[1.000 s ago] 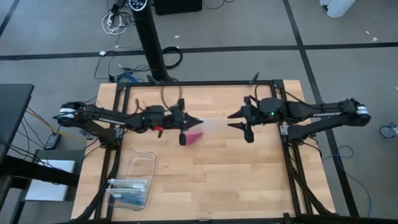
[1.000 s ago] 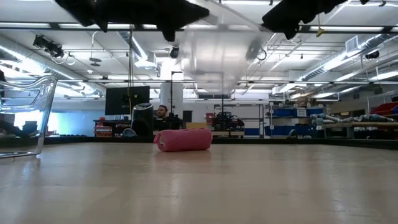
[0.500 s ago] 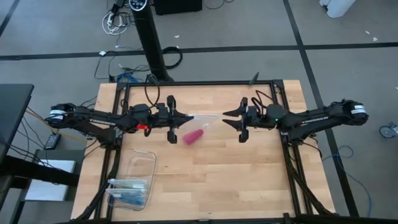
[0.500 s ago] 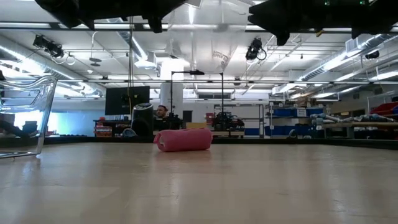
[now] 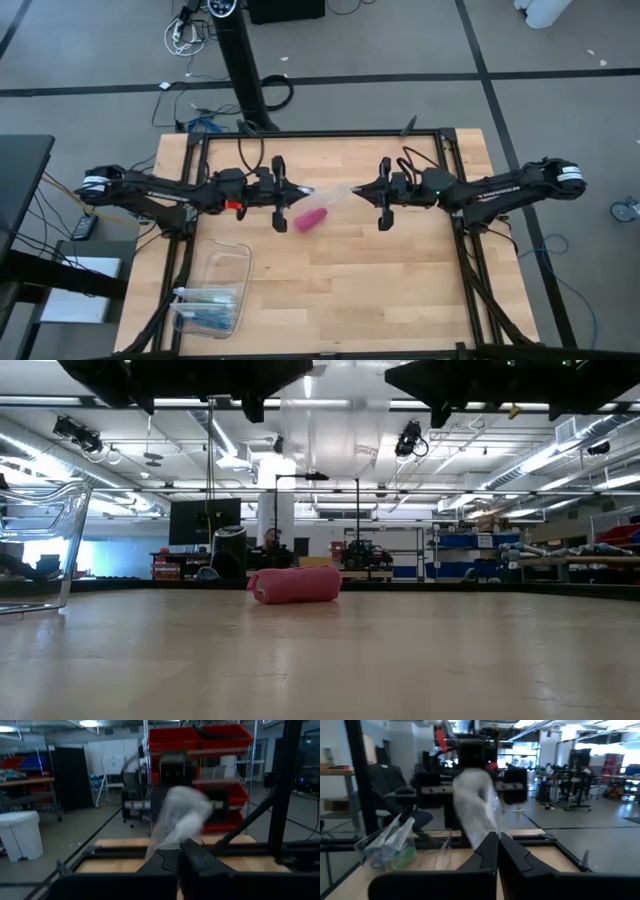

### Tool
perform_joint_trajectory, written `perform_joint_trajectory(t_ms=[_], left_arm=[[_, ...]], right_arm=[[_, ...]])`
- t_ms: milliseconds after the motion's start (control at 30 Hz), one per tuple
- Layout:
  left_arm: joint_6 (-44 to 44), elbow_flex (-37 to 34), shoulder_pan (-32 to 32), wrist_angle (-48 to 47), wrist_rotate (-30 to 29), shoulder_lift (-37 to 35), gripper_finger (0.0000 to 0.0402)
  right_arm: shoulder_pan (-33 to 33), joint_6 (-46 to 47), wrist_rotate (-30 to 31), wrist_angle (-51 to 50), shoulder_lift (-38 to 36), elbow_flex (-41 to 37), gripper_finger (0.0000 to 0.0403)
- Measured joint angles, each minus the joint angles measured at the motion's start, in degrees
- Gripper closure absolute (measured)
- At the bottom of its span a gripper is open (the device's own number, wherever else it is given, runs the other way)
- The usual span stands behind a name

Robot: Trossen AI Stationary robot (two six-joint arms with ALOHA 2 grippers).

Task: Roll bandage
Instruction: Put the rolled pink bandage into the transparent zip bag

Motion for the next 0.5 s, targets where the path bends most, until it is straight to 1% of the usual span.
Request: perform_joint_trajectory(t_ms=[100,200,267,367,500], left_arm=[[-0.7,0.0,0.0,0.7,0.0,1.9,0.0401],[-1.0,0.0,-0.1,0.3,-1.1,2.4,0.0401],[0.0,0.0,-0.2,-0.7,-2.9,1.8,0.0401],[0.7,0.0,-0.3,-1.3,-3.7,0.2,0.0401],[0.8,0.0,-0.3,-3.4,-6.4,-0.1,0.0401]], right_arm=[[0.0,-0.5,-0.7,-3.5,2.3,2.8,0.0401],[0.0,-1.4,-0.6,-10.4,3.6,5.8,0.0401],[0.1,-1.6,-0.1,-14.1,3.2,6.8,0.0401],[0.1,-0.2,0.0,-16.0,1.6,6.9,0.0402],[0.1,0.4,0.2,-17.8,-0.1,7.0,0.0402]])
